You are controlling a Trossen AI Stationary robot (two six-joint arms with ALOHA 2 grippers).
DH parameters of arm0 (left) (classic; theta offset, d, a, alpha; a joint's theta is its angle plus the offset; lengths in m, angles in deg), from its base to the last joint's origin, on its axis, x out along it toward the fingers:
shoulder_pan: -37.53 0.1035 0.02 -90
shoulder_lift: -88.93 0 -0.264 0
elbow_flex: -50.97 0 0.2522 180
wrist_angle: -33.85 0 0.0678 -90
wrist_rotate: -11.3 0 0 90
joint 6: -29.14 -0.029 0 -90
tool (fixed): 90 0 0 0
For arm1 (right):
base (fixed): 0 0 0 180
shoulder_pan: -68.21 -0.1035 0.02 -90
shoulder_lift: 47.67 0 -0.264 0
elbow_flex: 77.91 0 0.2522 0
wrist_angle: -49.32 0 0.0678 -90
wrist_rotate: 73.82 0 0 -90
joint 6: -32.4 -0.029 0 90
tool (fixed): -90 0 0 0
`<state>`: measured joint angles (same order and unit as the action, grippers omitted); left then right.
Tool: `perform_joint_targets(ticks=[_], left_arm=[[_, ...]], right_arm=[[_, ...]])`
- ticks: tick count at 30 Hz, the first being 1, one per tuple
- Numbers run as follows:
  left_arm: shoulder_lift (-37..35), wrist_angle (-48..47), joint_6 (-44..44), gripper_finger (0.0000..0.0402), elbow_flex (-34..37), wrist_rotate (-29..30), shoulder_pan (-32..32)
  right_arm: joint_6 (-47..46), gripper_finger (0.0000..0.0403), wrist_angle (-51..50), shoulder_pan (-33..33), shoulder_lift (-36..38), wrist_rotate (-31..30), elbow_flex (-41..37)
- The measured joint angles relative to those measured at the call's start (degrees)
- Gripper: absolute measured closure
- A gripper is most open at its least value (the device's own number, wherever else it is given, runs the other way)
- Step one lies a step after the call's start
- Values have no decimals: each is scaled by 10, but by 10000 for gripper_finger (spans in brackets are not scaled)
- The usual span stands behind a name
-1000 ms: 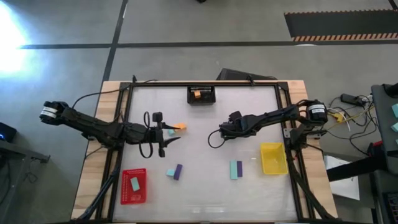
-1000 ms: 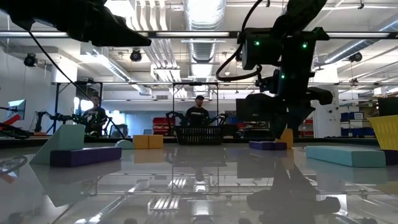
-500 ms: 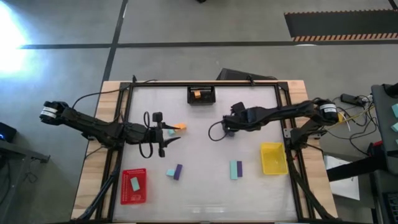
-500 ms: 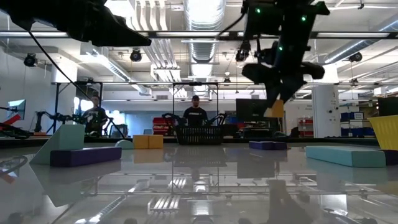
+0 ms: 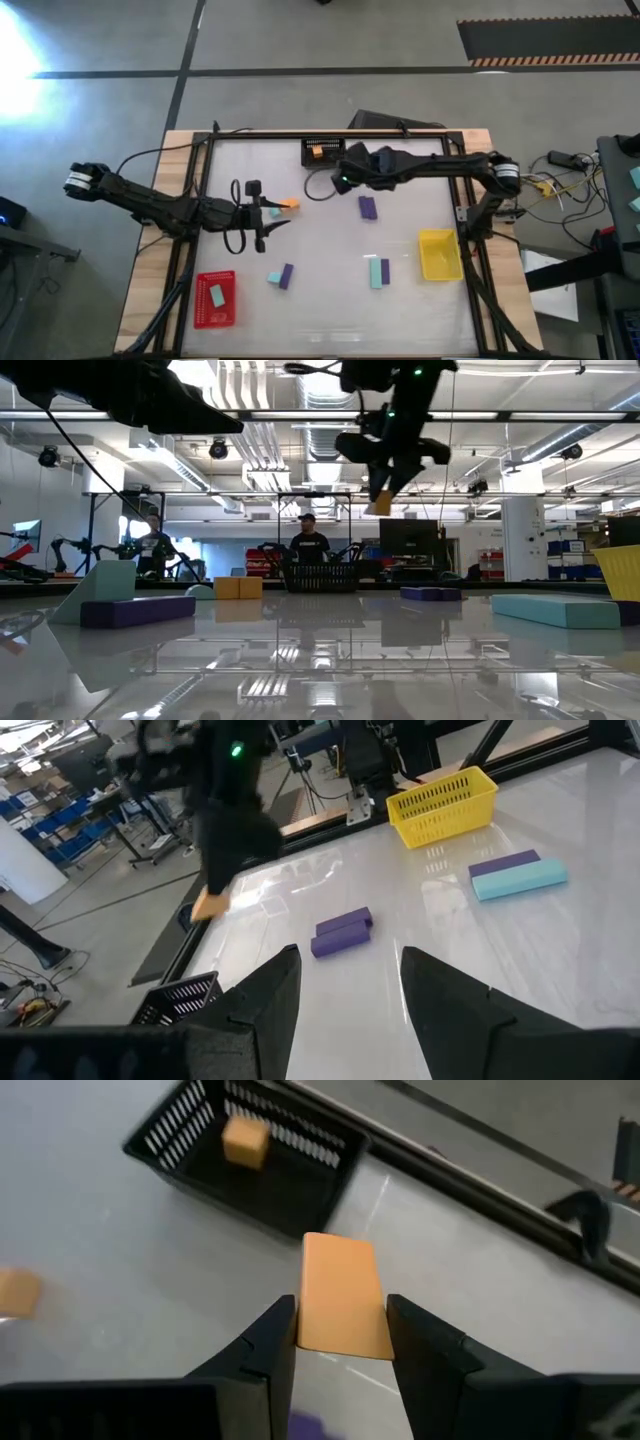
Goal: Sort & place blocks by color
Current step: Put the yellow block into the black bin
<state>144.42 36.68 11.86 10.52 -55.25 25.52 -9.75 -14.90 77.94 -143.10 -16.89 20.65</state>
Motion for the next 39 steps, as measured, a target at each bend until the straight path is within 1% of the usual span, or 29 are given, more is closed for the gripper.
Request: perform_joint_targets(ticks=[3,10,15,18,27,31,39], left_arm=[[0,0,-1,243,0,0,0],[0,0,-11,243,0,0,0],[0,1,-14,243,0,0,0],[0,2,-16,243,0,0,0],[0,10,-16,243,0,0,0],[0,10,-15,243,0,0,0],[0,9,-12,243,0,0,0]], right_arm=[[25,281,0,15,-37,6,44],[70,281,1,60,-122,49,132],[77,281,2,93,-177,76,179],[77,281,2,108,-208,81,203],[88,280,0,130,-286,95,291],[87,278,-2,133,-303,91,307],[82,273,-3,134,-316,91,295]])
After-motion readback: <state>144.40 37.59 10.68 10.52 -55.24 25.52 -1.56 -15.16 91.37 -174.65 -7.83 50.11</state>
